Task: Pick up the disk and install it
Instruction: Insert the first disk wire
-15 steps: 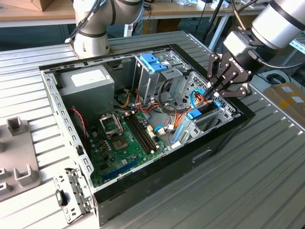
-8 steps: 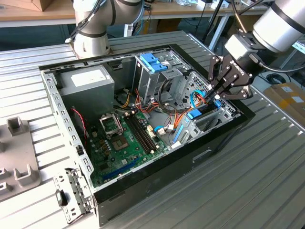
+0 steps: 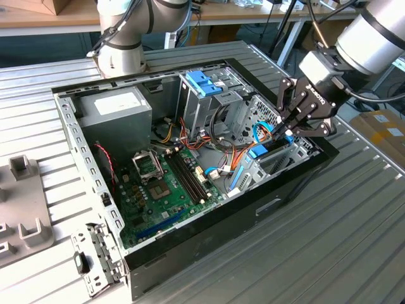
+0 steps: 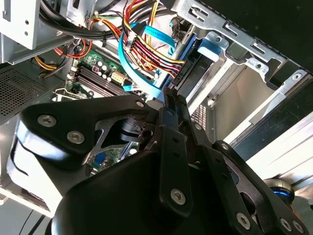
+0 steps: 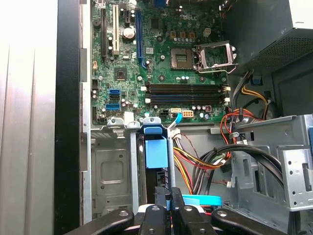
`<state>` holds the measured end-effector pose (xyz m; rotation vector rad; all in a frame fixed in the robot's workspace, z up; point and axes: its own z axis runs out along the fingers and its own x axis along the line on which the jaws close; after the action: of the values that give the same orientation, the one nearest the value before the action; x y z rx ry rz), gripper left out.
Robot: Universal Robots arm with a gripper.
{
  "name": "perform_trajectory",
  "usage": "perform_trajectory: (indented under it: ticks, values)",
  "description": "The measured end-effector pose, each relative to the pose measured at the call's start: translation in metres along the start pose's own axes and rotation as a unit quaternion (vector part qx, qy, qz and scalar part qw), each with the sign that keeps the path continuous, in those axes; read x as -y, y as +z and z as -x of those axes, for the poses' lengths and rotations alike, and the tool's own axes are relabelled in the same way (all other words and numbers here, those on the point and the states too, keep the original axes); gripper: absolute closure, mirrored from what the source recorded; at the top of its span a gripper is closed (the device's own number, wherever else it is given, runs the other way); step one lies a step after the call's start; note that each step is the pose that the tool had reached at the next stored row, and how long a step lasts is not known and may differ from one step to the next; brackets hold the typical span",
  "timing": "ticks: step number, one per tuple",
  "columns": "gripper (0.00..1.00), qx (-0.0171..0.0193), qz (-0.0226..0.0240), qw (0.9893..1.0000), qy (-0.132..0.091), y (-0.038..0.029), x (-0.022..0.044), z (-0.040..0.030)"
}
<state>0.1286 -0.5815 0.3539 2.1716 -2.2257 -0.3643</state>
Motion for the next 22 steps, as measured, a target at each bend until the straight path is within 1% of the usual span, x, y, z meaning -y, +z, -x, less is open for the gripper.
perform_trajectory:
  ticks: [4, 8, 17, 22]
  values:
    - [0.84, -0.0003, 0.0003, 1.0, -0.002, 0.0009, 0.0001, 0.0]
    - [0.84, -0.0014, 0.0012, 1.0, -0.007, 0.0022, 0.0003, 0.0003]
    - [0.84, -0.0017, 0.0016, 0.9999, -0.01, 0.0057, 0.0009, 0.002]
    - [0.84, -0.0018, 0.0016, 0.9999, -0.01, 0.0069, 0.0031, 0.0022]
